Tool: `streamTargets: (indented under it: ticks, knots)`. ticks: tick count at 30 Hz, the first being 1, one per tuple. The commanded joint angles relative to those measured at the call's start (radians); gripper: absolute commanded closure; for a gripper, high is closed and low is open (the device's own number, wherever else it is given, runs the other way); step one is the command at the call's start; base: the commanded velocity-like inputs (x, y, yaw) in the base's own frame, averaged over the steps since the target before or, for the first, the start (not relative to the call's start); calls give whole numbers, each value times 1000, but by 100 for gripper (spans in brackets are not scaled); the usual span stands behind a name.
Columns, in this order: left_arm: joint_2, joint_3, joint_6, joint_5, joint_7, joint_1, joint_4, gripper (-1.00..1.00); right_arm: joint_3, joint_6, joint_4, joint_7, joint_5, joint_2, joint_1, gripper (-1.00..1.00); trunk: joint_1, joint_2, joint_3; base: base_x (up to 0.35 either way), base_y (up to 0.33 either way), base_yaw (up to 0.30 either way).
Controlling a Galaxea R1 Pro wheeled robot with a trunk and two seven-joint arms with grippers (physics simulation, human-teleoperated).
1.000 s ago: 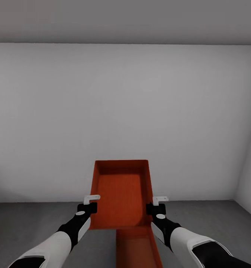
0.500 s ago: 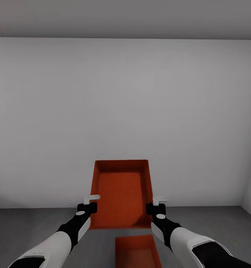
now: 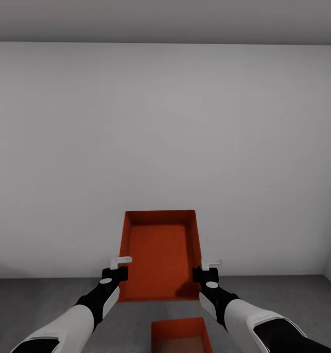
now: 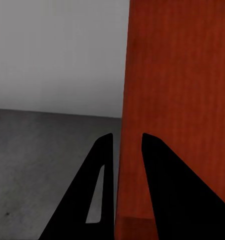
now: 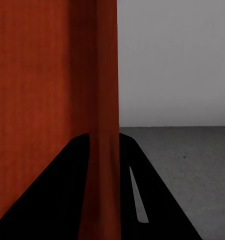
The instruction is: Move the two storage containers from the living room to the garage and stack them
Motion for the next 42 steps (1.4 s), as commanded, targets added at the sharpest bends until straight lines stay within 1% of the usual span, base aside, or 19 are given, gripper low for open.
streamTargets:
  ticks: [1, 42]
  knots:
    - [23, 21, -3, -5, 7, 0, 1, 100, -68, -6, -1, 0, -6, -9, -1, 100, 0, -1, -2, 13, 0, 0]
    - [23, 20, -4, -5, 7, 0, 1, 100, -68, -7, -1, 0, -7, -8, -1, 100, 0, -1, -67, 1, 0, 0]
